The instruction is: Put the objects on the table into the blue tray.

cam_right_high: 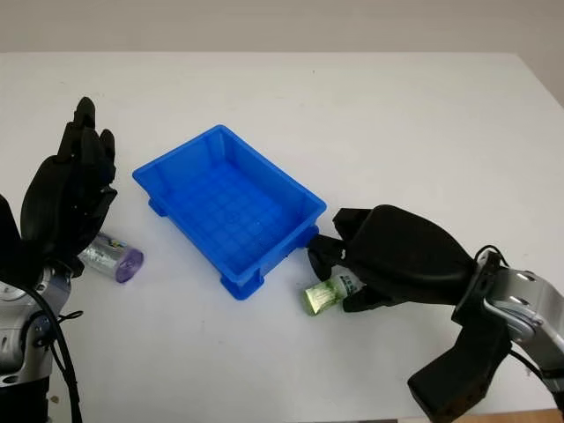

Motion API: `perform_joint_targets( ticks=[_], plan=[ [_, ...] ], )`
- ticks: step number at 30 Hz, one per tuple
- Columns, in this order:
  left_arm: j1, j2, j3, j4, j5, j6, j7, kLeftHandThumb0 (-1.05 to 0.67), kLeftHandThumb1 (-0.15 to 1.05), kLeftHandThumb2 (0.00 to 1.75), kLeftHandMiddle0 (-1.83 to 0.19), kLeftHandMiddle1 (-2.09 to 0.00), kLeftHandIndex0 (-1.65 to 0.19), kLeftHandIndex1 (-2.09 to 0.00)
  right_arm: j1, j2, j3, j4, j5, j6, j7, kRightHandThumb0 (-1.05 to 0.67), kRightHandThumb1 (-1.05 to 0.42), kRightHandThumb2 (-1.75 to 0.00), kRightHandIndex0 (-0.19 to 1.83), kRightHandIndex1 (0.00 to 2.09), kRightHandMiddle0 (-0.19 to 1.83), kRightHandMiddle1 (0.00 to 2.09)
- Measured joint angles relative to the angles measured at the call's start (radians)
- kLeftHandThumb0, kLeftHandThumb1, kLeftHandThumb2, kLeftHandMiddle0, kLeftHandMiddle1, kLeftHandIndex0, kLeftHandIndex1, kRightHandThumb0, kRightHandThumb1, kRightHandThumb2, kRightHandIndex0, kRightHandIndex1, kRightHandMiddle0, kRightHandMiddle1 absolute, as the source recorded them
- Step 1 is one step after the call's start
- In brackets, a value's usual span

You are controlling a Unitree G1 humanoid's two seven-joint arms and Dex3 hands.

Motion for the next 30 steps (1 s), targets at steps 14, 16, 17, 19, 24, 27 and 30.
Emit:
perform_joint_targets(
  ticks=[14,16,17,19,24,27,30],
  plan=[
    [-0.001,0.001,0.000,0.002,0.000,-0.002,-0.008,-0.70,1.05,0.77,0.19,0.00,0.19,0.00,-0.038,-0.057,-0.010,-0.178,0.680,0.454,0.446,-0.45,-1.01,-0.05,0.67,2.09,0.44,2.09],
    [-0.001,0.001,0.000,0.003,0.000,-0.006,-0.010,-0.70,1.05,0.77,0.19,0.00,0.19,0.00,-0.064,-0.085,-0.042,-0.234,0.813,0.587,0.534,-0.43,-1.00,-0.05,0.66,2.09,0.43,2.09],
    [-0.001,0.001,0.001,0.004,0.000,-0.006,-0.010,-0.70,1.05,0.77,0.19,0.00,0.19,0.00,-0.083,-0.089,-0.054,-0.247,0.862,0.629,0.561,-0.43,-1.00,-0.05,0.66,2.09,0.43,2.09],
    [-0.002,0.000,0.000,0.006,0.000,-0.006,-0.010,-0.69,1.05,0.78,0.19,0.00,0.19,0.00,-0.127,-0.090,-0.073,-0.260,0.940,0.709,0.603,-0.43,-1.00,-0.05,0.60,2.09,0.41,2.09],
    [-0.004,-0.001,-0.001,0.009,0.000,-0.006,-0.002,-0.71,1.05,0.76,0.19,0.00,0.19,0.00,-0.252,-0.030,-0.088,-0.210,1.029,0.781,0.624,-0.41,-0.98,-0.05,0.60,2.09,0.40,2.09],
    [-0.005,-0.003,-0.003,0.010,0.001,-0.006,0.006,-0.72,1.05,0.76,0.19,0.00,0.19,0.00,-0.341,0.041,-0.083,-0.154,0.987,0.803,0.549,-0.42,-0.98,-0.05,0.69,2.09,0.47,2.09],
    [-0.005,-0.007,-0.010,0.009,0.001,-0.006,0.010,-0.72,1.05,0.75,0.19,0.00,0.19,0.00,-0.413,0.141,-0.069,-0.078,0.917,0.770,0.457,-0.44,-1.00,-0.06,0.77,2.09,0.53,2.09]
  ],
)
